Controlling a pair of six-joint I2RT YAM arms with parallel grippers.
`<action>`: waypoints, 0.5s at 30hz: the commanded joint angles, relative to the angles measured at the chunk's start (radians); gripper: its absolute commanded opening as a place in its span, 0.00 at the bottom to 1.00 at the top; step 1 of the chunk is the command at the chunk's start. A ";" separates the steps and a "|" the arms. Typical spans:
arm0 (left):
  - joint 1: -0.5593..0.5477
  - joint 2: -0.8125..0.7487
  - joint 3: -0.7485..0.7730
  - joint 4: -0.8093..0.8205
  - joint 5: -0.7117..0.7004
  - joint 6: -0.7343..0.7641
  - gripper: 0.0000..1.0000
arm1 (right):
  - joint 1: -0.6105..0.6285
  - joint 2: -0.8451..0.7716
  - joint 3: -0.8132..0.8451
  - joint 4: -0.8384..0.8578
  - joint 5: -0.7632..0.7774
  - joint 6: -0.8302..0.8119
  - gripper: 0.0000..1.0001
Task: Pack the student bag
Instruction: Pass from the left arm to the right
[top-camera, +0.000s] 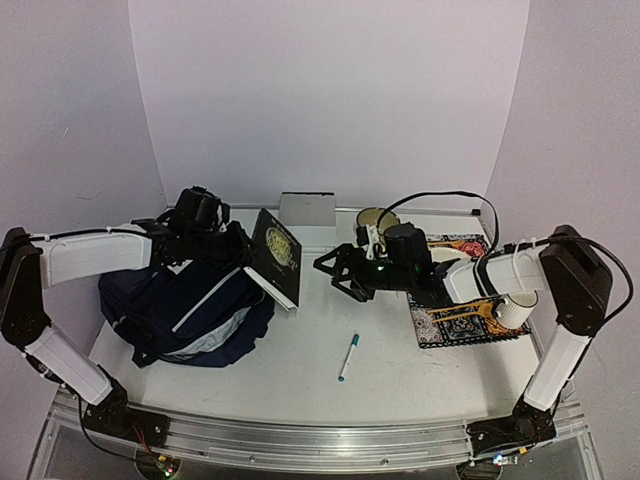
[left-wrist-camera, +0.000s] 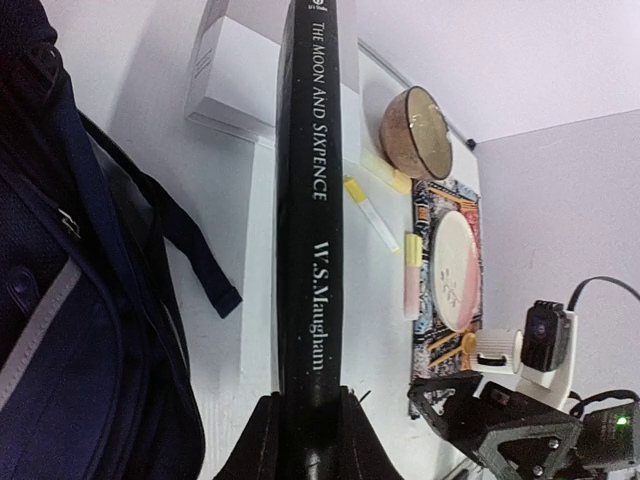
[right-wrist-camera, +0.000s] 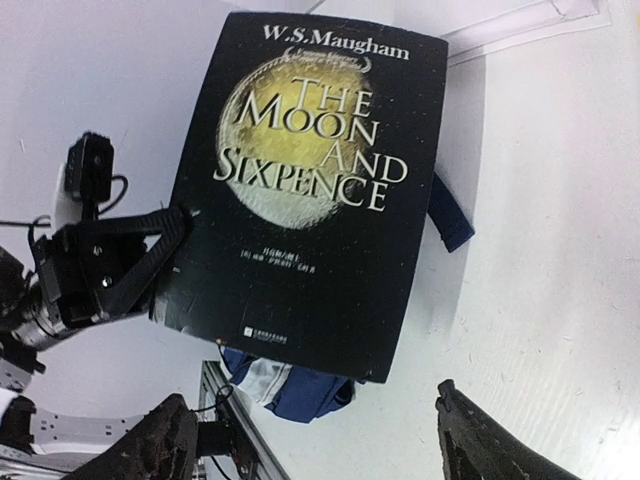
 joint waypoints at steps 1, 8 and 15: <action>-0.004 -0.115 -0.087 0.367 0.045 -0.231 0.00 | 0.041 -0.069 -0.058 0.195 0.094 0.142 0.86; -0.009 -0.160 -0.156 0.522 0.013 -0.391 0.00 | 0.126 -0.067 -0.085 0.292 0.236 0.259 0.91; -0.047 -0.177 -0.241 0.692 -0.034 -0.532 0.00 | 0.183 -0.026 -0.083 0.383 0.311 0.343 0.92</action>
